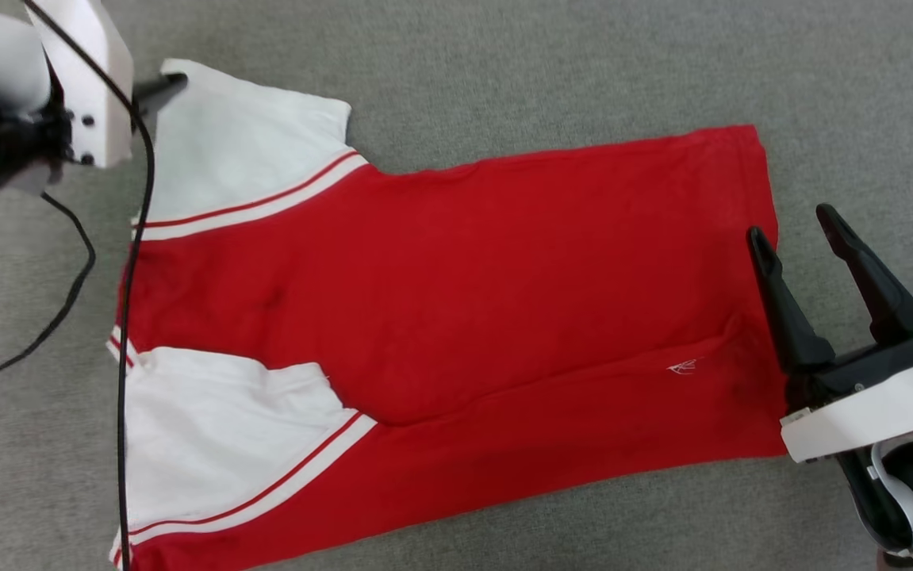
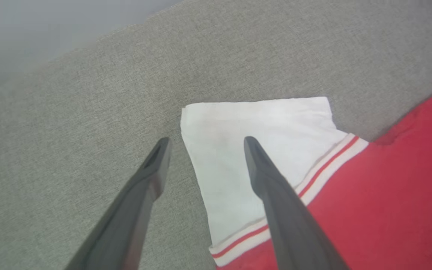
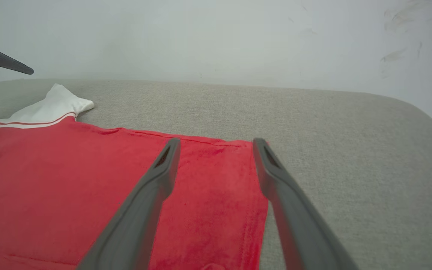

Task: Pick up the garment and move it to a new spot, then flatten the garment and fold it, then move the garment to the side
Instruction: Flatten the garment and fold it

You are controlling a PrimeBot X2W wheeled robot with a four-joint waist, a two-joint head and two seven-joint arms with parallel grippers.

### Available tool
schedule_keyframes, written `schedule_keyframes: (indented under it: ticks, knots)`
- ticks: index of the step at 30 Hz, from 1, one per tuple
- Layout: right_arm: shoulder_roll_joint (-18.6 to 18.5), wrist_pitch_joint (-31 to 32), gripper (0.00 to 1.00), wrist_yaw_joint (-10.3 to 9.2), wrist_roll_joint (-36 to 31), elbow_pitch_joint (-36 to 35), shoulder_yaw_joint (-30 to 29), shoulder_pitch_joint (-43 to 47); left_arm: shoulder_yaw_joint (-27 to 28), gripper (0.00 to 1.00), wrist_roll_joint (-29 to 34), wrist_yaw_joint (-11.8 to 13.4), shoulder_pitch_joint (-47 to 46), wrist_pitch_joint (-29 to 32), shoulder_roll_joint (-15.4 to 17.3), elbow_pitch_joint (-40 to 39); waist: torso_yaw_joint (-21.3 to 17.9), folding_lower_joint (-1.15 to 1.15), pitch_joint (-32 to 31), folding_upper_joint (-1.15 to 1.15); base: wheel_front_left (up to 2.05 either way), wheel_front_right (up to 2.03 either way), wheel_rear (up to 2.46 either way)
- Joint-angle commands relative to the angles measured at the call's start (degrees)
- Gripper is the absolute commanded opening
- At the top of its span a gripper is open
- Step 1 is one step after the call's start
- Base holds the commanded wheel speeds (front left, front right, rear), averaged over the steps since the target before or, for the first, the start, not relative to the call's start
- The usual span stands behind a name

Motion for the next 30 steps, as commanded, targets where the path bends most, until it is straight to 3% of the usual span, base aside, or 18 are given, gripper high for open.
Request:
schedule_keyframes:
  ticks: [1, 13, 14, 15, 21, 30]
  knots:
    - [0.45, -0.39, 1.0, -0.05, -0.19, -0.37, 0.29, -1.0, 0.06, 1.0, 0.03, 0.33, -1.04, 0.71, -0.39, 0.68, -1.24, -0.01, 2.38, 0.0, 0.0, 0.0, 0.0]
    - [0.75, -1.51, 1.0, -0.05, -0.56, 0.42, 0.99, -4.12, -4.3, 1.0, 2.46, -0.63, -3.15, 6.81, -1.62, 6.82, -2.68, -0.01, 8.12, 0.0, 0.0, 0.0, 0.0]
    - [0.77, -1.62, 1.0, -0.05, -0.54, 0.58, 0.97, -4.19, -4.68, 0.29, 2.28, -0.81, -2.6, 7.14, -1.72, 7.11, -2.65, -0.01, 8.15, 0.0, 0.0, 0.0, 0.0]
    - [0.8, -1.73, 1.0, -0.05, -0.47, 0.7, 0.91, -4.15, -4.91, 0.0, 2.04, -0.88, -2.17, 7.48, -1.87, 7.34, -2.58, -0.01, 8.13, 0.0, 0.0, 0.0, 0.0]
    - [0.07, -1.46, 1.0, -0.05, 0.29, 0.98, -0.09, -5.31, -5.06, 0.0, 2.77, -1.76, -2.01, 4.52, -1.9, 7.09, -1.68, -0.01, 6.71, 0.0, 0.0, 0.0, 0.0]
    - [-6.65, 5.86, 1.0, -0.05, 2.62, 1.1, -1.89, -11.78, -4.24, 0.0, 2.93, -2.48, -1.24, -4.3, -2.28, 3.25, 0.66, -0.01, 2.29, 0.0, 0.0, 0.0, 0.0]
